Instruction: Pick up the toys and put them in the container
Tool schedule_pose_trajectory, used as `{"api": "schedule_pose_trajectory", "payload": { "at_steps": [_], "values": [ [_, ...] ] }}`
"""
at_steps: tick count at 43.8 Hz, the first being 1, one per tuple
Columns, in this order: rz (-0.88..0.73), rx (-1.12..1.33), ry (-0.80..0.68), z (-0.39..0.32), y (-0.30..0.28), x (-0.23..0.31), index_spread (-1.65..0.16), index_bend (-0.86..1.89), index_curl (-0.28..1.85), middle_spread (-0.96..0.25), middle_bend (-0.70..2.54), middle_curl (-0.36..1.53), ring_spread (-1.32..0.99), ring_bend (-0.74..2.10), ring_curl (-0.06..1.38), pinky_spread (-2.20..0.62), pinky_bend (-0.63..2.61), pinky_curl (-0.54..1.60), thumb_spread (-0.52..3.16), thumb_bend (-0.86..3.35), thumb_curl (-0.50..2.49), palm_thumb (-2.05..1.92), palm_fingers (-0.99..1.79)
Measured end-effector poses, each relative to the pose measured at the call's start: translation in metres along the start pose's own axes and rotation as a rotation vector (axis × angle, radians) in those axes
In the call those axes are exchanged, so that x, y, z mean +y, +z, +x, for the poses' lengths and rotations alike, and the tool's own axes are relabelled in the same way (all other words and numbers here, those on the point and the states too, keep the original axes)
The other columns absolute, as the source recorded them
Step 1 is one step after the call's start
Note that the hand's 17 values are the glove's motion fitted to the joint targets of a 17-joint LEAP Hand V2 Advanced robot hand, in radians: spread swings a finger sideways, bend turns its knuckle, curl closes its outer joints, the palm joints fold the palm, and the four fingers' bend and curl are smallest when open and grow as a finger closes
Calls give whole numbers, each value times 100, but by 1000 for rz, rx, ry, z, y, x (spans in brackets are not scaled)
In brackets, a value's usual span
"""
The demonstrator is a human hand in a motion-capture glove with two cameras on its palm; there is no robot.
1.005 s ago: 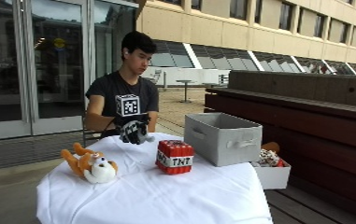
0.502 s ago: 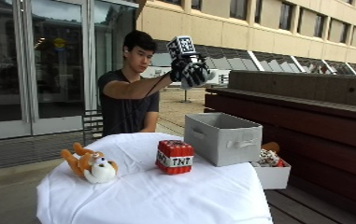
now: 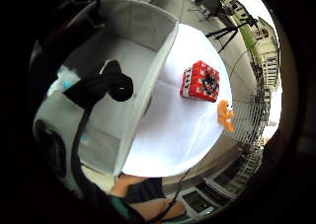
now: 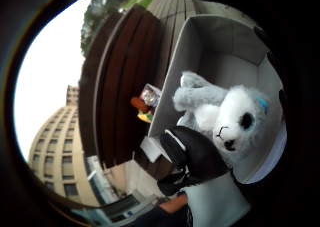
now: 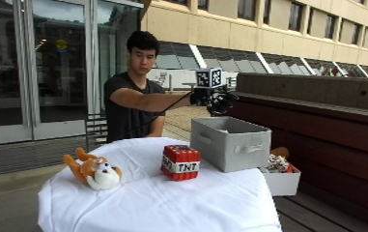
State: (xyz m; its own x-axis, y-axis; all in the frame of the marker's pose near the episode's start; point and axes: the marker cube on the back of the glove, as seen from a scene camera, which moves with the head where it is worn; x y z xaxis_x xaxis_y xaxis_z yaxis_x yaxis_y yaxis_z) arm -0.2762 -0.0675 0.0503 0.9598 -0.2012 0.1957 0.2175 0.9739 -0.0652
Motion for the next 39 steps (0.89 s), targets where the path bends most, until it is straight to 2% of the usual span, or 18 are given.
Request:
{"api": "schedule_pose_trajectory", "payload": {
  "at_steps": [1, 2, 3, 4, 8, 16, 20, 26, 30, 34, 39],
  "values": [
    [2, 6, -1, 4, -2, 2, -37, -7, 26, -24, 30, 48, -33, 93, 47, -32, 115, 49, 95, -5, 53, 19, 21],
    [6, 14, -2, 10, -6, 4, -36, -3, 27, -21, 31, 50, -30, 93, 50, -30, 120, 51, 97, -6, 52, 17, 17],
    [14, 26, -1, 18, -11, 6, -36, -2, 25, -21, 35, 50, -31, 100, 51, -30, 121, 50, 100, -2, 52, 21, 30],
    [23, 40, 1, 29, -17, 8, -36, 0, 22, -16, 27, 46, -26, 84, 43, -24, 123, 49, 98, -9, 49, 11, 8],
    [65, 100, 32, 97, -45, 13, -35, 9, 21, -11, 23, 45, -17, 66, 37, -14, 131, 49, 97, -8, 44, 0, -13],
    [118, 164, 209, 236, -77, 45, -33, 7, 18, -6, 18, 42, -7, 52, 29, -3, 134, 46, 95, -7, 39, -6, -19],
    [95, 174, 283, 305, -81, 67, -32, 7, 17, -5, 18, 41, -5, 50, 28, 0, 133, 44, 93, -7, 37, -6, -19],
    [77, 198, 454, 382, -62, 90, -32, 6, 15, -4, 17, 40, -2, 48, 27, 3, 133, 43, 93, -6, 34, -6, -18],
    [59, 210, 408, 428, -38, 102, -31, 6, 14, -4, 17, 39, -1, 48, 27, 5, 132, 42, 92, -6, 33, -6, -18],
    [89, 228, 496, 462, -5, 110, -31, 6, 13, -3, 17, 39, 0, 48, 28, 5, 131, 41, 92, -6, 32, -6, -19],
    [-42, 222, 491, 491, 30, 130, -32, 4, 12, -3, 18, 38, 0, 48, 28, 6, 130, 40, 92, -6, 31, -5, -20]
  ]
}}
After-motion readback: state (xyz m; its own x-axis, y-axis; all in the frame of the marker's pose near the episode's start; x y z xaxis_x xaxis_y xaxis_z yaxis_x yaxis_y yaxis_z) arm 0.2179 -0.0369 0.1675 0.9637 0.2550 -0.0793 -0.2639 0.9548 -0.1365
